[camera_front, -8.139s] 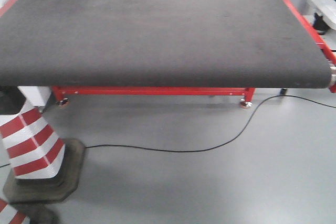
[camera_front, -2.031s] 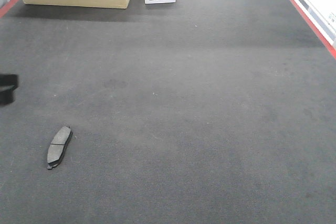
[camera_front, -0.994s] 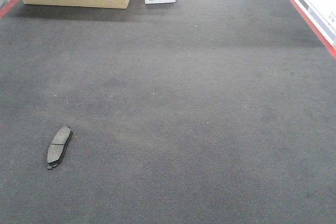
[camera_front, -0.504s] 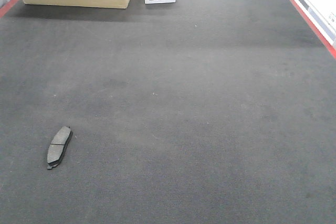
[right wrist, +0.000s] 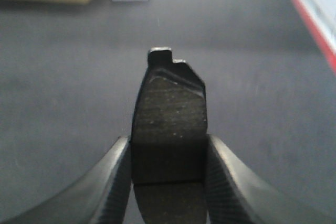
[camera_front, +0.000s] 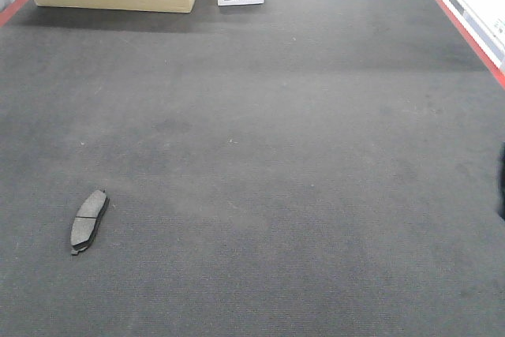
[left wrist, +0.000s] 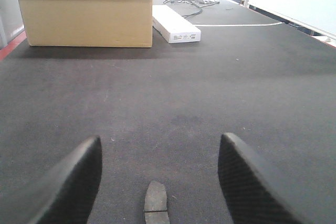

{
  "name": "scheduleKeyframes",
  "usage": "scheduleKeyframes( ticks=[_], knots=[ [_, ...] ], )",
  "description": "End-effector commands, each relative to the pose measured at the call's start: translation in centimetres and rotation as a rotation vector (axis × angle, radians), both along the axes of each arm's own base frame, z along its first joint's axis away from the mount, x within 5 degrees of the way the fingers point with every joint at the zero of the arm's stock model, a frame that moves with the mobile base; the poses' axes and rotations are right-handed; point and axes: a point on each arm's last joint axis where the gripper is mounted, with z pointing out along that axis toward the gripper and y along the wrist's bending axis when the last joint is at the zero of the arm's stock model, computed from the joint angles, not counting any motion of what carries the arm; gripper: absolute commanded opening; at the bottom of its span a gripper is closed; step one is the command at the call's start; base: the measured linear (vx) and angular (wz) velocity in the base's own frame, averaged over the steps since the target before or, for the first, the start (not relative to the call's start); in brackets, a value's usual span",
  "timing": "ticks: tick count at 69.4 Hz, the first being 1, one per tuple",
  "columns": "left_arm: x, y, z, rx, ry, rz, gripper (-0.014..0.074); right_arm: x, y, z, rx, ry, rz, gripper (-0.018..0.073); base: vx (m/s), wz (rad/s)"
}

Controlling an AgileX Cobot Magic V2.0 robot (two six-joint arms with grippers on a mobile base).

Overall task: Move and align brake pads A on conveyor
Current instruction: 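Lower the right gripper and set its brake pad on the belt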

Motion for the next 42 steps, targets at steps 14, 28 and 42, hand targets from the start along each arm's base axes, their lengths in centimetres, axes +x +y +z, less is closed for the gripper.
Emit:
scheduleKeyframes(
  ticks=[14,28,42],
  knots=[
    [0.1,0.0,1.5,-0.015,-0.098,0.001,0.0465,7.7,1.0,0.4,-0.021,0.26,-0.031,0.0015,0.0,0.0],
    [0.1,0.0,1.5,-0.015,-0.098,0.001,0.0465,12.4,0.9,-2.6,0.017,0.422,-0.077,0.002,0.0,0.0],
    [0.1,0.0,1.5,-0.015,-0.098,0.001,0.0465,16.4,-1.5,-6.9,0.126,0.61,-0.16,0.0023,0.0,0.0]
  ],
)
